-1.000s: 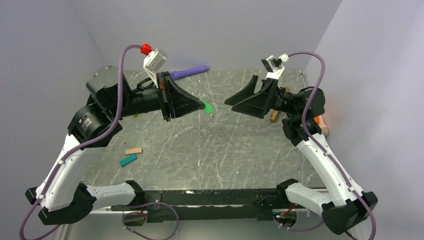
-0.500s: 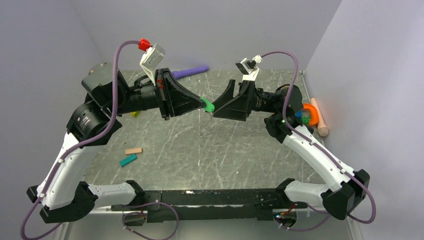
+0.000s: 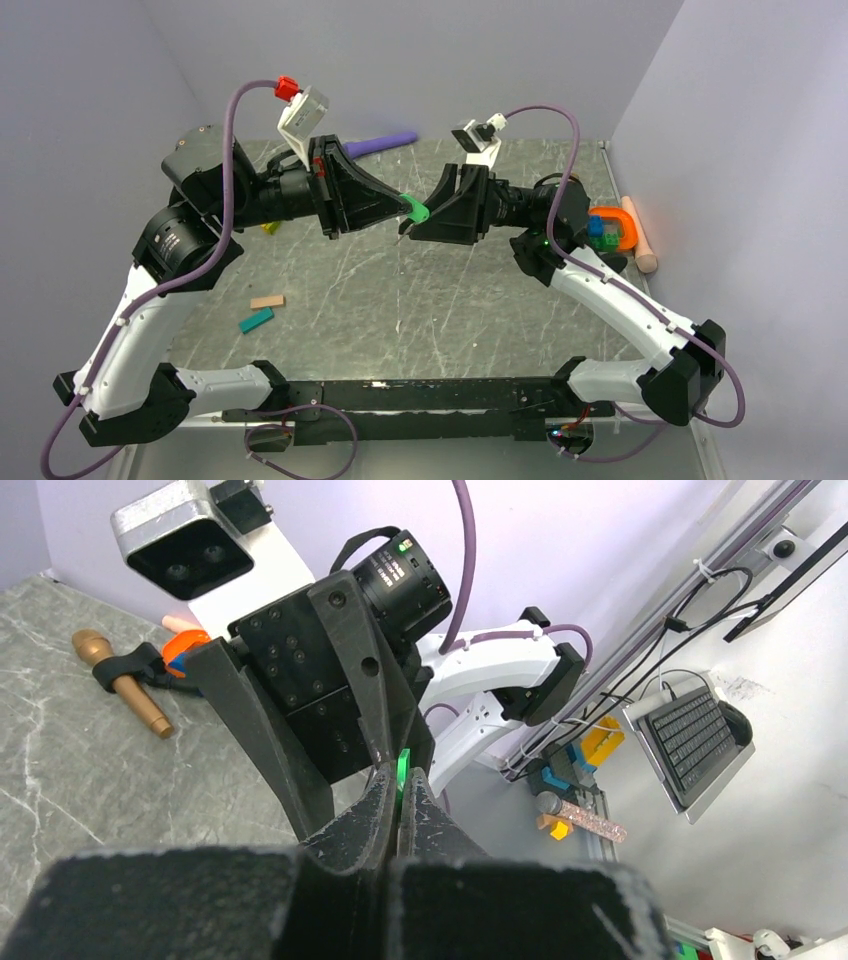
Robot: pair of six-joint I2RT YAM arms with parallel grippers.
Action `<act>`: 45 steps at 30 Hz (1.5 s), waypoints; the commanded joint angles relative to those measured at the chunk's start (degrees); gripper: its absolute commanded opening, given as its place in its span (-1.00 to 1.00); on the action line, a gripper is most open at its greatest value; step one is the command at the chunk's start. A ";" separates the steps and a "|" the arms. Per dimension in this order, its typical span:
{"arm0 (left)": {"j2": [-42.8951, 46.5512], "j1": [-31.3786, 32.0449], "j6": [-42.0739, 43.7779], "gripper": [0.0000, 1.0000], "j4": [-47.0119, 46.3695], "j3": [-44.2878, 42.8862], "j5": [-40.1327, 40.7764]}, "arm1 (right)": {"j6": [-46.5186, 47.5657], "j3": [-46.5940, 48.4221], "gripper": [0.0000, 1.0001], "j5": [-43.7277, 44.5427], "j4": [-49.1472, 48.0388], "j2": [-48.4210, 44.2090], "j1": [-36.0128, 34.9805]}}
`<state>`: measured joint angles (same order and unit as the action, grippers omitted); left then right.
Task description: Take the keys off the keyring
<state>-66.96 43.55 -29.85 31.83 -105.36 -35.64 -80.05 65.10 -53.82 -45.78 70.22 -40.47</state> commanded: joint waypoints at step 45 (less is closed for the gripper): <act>6.32 0.18 -1.37 -1.00 -4.56 5.83 9.33 | 2.71 2.08 -1.00 2.57 0.78 -2.56 -1.19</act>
<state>-61.87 43.55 -31.16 27.35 -99.33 -27.70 -81.91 65.41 -50.83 -50.81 70.24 -41.41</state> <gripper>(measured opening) 0.022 0.019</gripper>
